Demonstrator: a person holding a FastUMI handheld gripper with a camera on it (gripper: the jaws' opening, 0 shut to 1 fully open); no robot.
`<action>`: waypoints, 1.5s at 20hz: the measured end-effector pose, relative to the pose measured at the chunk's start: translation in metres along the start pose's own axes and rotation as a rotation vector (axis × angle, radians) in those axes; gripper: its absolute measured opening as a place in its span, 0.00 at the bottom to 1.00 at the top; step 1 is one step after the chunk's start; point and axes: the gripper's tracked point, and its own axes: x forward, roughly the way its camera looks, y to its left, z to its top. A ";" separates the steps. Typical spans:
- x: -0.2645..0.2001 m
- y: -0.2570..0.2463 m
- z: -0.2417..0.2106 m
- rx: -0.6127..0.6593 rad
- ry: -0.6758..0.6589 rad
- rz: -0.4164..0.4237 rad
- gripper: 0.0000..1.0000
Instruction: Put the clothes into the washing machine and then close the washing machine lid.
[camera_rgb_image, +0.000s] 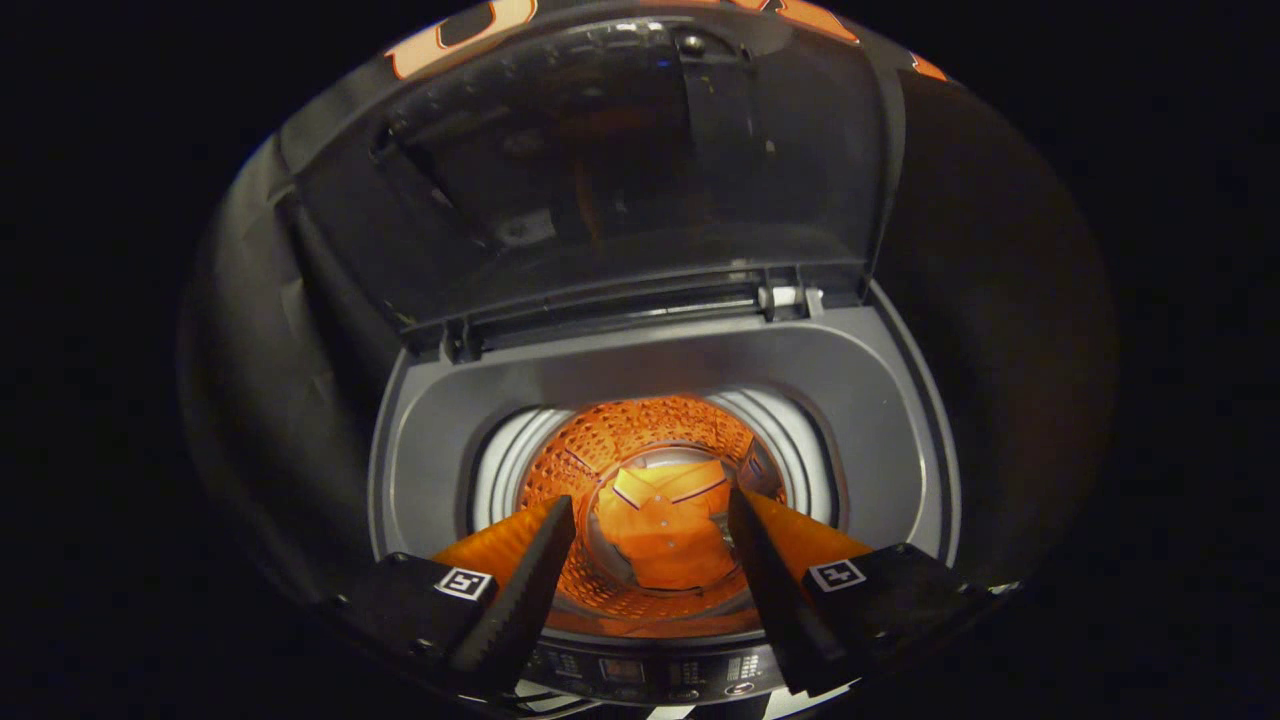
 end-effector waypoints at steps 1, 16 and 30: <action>-0.011 0.003 0.010 -0.004 -0.023 0.006 0.99; -0.137 0.059 0.231 -0.067 -0.410 0.074 0.99; -0.086 0.066 0.300 -0.065 -0.425 0.023 0.99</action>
